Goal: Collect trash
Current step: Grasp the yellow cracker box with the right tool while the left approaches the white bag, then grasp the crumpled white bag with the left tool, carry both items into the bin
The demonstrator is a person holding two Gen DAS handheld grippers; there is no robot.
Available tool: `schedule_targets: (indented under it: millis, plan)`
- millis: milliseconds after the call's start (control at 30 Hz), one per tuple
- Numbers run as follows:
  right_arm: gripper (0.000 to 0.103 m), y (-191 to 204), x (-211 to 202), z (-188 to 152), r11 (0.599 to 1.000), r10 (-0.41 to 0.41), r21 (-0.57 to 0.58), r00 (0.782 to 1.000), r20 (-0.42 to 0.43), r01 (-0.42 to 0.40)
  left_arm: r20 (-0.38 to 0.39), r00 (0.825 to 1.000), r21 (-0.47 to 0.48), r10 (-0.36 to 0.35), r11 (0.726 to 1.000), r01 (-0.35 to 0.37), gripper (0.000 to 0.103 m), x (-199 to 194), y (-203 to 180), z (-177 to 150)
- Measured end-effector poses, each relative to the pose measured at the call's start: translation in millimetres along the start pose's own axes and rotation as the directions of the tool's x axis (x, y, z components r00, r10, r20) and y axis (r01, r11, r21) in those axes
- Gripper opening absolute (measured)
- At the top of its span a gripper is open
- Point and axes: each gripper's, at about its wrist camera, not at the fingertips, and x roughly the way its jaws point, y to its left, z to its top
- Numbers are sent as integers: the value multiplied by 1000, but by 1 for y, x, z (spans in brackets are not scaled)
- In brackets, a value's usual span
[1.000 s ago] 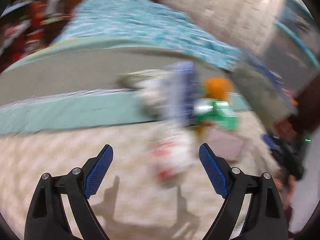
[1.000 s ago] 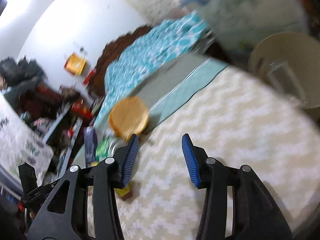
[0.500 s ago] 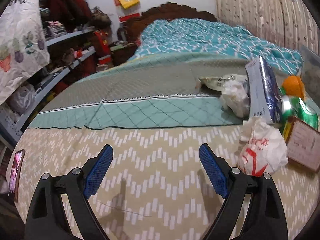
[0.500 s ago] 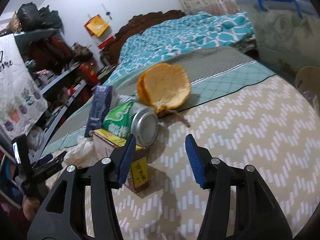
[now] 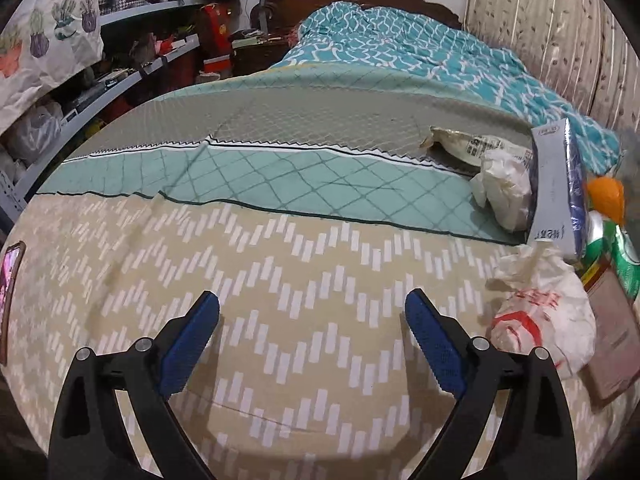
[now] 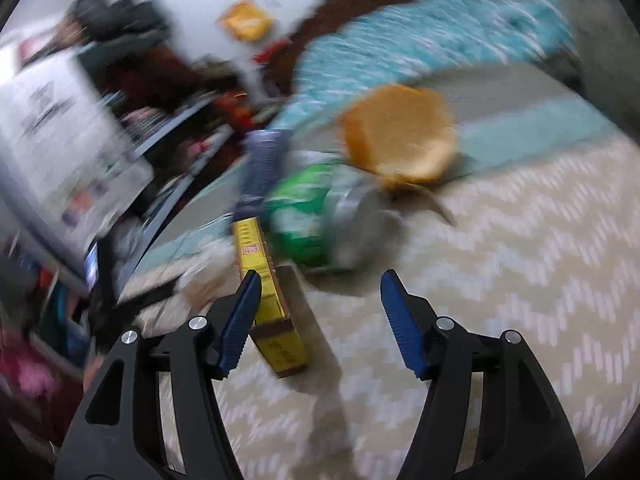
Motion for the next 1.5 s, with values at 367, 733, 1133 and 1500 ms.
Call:
schedule_targets:
  millis: [367,733,1133,1500]
  plan:
    - [69,-32,-26,4,977,-65,214,975,211,19,105,994,223,-41,975,17,90,-20,-40,-12]
    - [69,-9,-20,-4,990,-120,93,982,145,108,130,947,219,-293,940,260,84,-41,-26,-19]
    - [70,37,-1,-13,998,53,-19,998,-16,-53,-18,908,291,-419,866,406,81,-46,-90,-4]
    - [29,54,31,-31,996,-41,-84,981,-191,25,-37,908,304,-418,861,408,88,-56,-109,-17]
